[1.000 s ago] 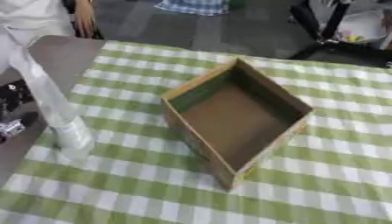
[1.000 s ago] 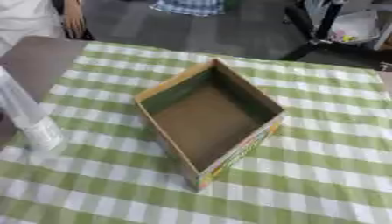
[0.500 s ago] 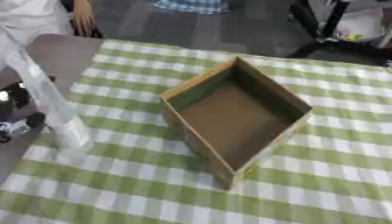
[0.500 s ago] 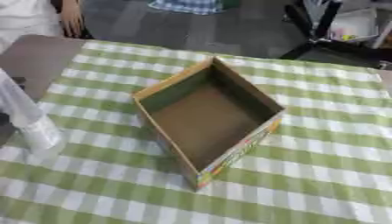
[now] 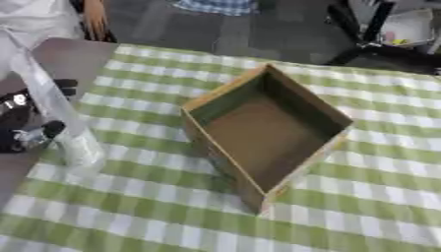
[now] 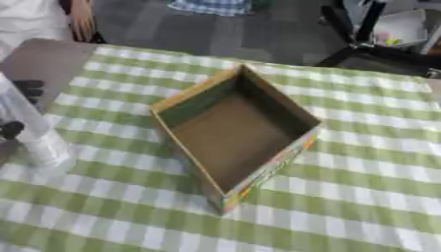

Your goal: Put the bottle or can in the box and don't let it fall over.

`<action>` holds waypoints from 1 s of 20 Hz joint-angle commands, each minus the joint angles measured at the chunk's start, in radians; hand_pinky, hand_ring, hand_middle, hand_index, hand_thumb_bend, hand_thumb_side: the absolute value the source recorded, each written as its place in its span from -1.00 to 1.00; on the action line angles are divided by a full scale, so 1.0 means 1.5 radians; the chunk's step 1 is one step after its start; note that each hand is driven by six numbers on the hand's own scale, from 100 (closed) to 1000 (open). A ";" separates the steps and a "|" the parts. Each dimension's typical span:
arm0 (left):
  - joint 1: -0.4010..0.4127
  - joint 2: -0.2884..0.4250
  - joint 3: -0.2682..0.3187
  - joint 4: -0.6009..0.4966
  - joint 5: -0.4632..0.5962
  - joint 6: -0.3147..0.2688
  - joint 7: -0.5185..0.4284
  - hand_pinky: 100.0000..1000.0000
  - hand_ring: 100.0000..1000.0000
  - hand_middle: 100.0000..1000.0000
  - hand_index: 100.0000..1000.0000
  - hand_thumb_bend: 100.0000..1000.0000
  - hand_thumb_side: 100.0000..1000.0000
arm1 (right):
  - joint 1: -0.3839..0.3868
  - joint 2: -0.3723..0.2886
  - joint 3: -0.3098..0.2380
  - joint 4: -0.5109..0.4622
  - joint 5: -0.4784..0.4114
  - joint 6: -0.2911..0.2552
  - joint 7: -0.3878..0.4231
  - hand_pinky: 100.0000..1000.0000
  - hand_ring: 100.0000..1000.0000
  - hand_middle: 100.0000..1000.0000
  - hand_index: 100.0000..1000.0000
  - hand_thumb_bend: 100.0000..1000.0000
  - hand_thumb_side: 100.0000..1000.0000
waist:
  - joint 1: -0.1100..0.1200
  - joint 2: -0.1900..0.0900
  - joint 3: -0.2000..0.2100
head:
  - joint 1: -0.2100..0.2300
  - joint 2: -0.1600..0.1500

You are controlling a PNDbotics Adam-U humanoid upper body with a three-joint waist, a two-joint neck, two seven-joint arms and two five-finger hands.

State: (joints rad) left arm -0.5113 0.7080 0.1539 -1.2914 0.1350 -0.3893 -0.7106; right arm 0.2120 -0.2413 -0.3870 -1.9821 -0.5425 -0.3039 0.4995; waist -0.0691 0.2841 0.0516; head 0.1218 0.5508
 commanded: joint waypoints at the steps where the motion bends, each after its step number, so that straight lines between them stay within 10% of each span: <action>1: -0.018 0.011 -0.004 0.002 -0.011 -0.010 -0.007 1.00 1.00 0.94 1.00 -0.49 -0.15 | 0.000 -0.009 -0.002 -0.012 -0.001 0.002 0.001 0.82 1.00 1.00 1.00 -1.00 0.14 | 0.003 -0.007 -0.001 | 0.003 -0.007; 20: -0.054 -0.013 -0.024 0.013 -0.035 -0.003 -0.015 1.00 1.00 0.81 0.91 -0.57 -0.22 | -0.002 -0.004 0.001 -0.012 0.001 0.009 0.005 0.83 1.00 1.00 1.00 -1.00 0.14 | 0.001 -0.006 -0.004 | 0.010 -0.007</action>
State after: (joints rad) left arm -0.5746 0.6668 0.1142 -1.2641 0.0846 -0.3827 -0.7245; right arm 0.2106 -0.2336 -0.3813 -1.9821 -0.5423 -0.2931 0.5056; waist -0.0701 0.2867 0.0468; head 0.1322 0.5509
